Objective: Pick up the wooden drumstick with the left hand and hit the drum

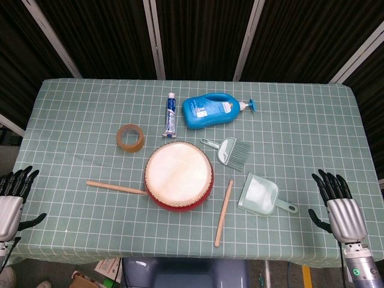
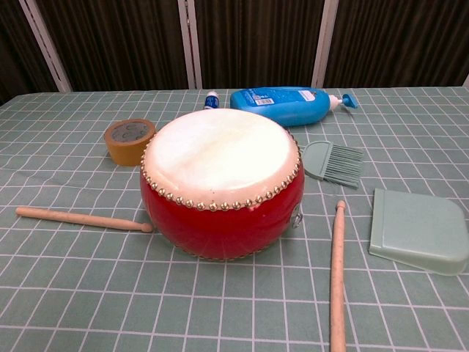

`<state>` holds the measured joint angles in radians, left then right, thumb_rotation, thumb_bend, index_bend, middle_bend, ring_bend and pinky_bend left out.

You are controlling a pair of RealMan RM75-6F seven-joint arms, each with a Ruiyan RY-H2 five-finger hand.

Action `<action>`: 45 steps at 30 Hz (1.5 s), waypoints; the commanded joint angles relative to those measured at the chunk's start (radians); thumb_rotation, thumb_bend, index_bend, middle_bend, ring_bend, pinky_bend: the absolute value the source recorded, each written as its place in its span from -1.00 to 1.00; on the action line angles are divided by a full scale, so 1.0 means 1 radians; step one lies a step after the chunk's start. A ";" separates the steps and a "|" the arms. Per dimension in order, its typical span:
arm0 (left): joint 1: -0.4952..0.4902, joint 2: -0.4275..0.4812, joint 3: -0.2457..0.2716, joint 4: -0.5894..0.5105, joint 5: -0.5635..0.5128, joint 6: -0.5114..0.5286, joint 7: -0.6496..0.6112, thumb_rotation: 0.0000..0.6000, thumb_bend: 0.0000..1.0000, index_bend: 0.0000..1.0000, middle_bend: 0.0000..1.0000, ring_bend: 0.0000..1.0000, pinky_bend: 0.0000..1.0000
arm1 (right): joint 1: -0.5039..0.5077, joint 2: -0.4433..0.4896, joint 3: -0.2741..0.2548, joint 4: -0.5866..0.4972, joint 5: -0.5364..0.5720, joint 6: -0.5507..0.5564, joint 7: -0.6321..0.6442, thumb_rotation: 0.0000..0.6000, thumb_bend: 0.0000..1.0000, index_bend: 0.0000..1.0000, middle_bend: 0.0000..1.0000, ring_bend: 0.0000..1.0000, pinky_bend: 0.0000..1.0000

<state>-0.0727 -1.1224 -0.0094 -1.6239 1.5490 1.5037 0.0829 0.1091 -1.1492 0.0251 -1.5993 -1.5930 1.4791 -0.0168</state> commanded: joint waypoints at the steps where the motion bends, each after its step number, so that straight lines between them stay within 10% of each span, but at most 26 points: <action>1: 0.000 0.000 0.001 -0.001 0.000 0.000 0.002 1.00 -1.00 -1.00 -1.00 -1.00 -1.00 | 0.001 0.000 0.000 0.001 -0.001 -0.001 0.002 1.00 -0.29 -1.00 -1.00 -1.00 -1.00; 23: -0.030 0.012 0.002 -0.025 -0.029 -0.075 0.037 1.00 -1.00 -1.00 -0.99 -0.98 -0.89 | 0.000 0.003 -0.003 -0.003 0.005 -0.009 0.000 1.00 -0.29 -1.00 -1.00 -1.00 -1.00; 25: -0.050 0.011 -0.010 -0.032 -0.041 -0.100 0.060 1.00 -0.94 -1.00 -0.84 -0.80 -0.60 | -0.001 0.005 -0.001 -0.006 0.009 -0.008 0.007 1.00 -0.30 -1.00 -1.00 -1.00 -1.00; 31: -0.131 -0.020 -0.065 -0.038 -0.098 -0.194 0.115 1.00 -0.49 -0.50 0.72 0.73 0.70 | 0.002 0.002 -0.003 -0.004 -0.001 -0.007 0.000 1.00 -0.29 -1.00 -1.00 -1.00 -1.00; 45: -0.303 -0.154 -0.111 0.005 -0.336 -0.444 0.359 1.00 -0.38 -0.07 1.00 1.00 1.00 | 0.000 0.007 -0.001 -0.001 0.003 -0.005 0.012 1.00 -0.29 -1.00 -1.00 -1.00 -1.00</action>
<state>-0.3485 -1.2437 -0.1179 -1.6418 1.2479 1.0901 0.4025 0.1087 -1.1425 0.0241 -1.6005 -1.5906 1.4750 -0.0050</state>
